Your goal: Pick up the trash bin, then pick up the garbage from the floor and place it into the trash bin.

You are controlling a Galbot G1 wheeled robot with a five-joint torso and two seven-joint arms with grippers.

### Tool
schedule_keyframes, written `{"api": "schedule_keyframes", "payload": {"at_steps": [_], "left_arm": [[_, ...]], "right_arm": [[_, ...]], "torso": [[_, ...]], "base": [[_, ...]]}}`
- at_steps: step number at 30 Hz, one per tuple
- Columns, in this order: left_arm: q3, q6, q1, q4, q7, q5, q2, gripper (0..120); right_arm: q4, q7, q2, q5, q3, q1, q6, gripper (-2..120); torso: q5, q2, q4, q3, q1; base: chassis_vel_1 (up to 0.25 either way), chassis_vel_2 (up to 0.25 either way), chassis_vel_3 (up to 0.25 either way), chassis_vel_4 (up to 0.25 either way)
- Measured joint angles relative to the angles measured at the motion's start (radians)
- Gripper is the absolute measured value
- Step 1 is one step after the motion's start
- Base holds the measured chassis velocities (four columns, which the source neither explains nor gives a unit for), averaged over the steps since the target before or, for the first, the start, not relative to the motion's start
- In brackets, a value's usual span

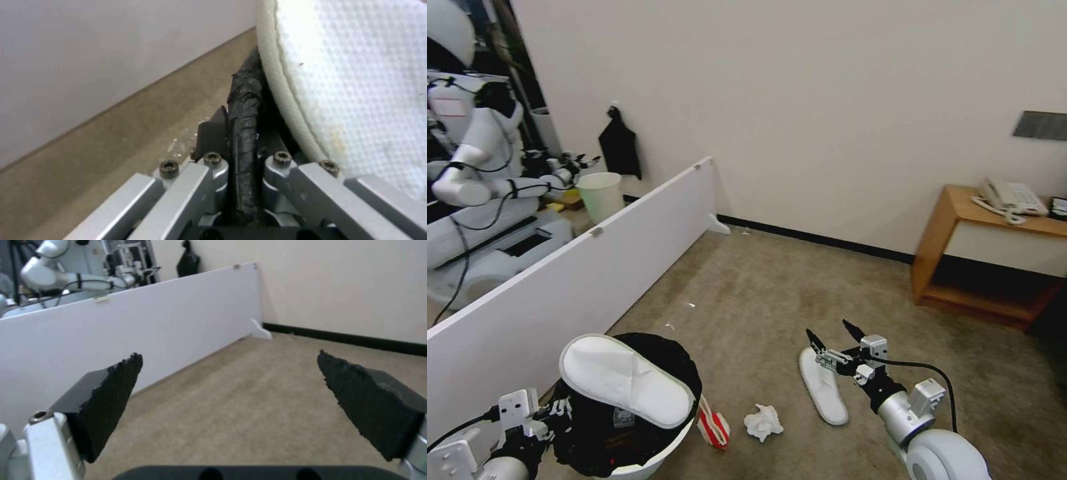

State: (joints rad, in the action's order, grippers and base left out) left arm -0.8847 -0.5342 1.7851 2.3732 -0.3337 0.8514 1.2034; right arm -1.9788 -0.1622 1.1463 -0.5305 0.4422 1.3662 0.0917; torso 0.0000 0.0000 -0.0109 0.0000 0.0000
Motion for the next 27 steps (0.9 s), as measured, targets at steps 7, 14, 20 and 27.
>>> {"api": "schedule_keyframes", "payload": {"at_steps": [7, 14, 20, 27], "left_arm": [[0.0, 0.0, -0.004, -0.002, -0.002, 0.001, -0.002, 4], [0.001, 0.0, -0.004, -0.003, -0.005, -0.001, -0.001, 4], [0.002, 0.0, -0.002, 0.0, -0.009, -0.001, -0.001, 4], [-0.002, -0.001, 0.003, 0.008, -0.01, 0.0, -0.003, 4]], "right_arm": [[0.001, 0.003, -0.003, 0.003, -0.004, -0.001, 0.0, 100], [-0.002, 0.027, -0.008, 0.018, -0.013, -0.002, -0.009, 100], [-0.034, 0.079, -0.015, 0.004, -0.039, -0.004, -0.024, 100], [-0.049, 0.211, -0.055, 0.054, -0.113, -0.028, 0.003, 100]], "torso": [[0.0, 0.0, 0.0002, 0.0, 0.0], [0.0, 0.0, 0.0001, 0.0, 0.0], [-0.0001, 0.0, 0.0001, 0.0, 0.0], [0.0002, 0.0, 0.0, 0.0, 0.0]], "base": [[0.073, 0.082, 0.078, 0.078], [0.047, 0.044, 0.039, 0.043], [0.0, 0.0, 0.0, 0.0], [0.0, 0.0, 0.0, 0.0]]}}
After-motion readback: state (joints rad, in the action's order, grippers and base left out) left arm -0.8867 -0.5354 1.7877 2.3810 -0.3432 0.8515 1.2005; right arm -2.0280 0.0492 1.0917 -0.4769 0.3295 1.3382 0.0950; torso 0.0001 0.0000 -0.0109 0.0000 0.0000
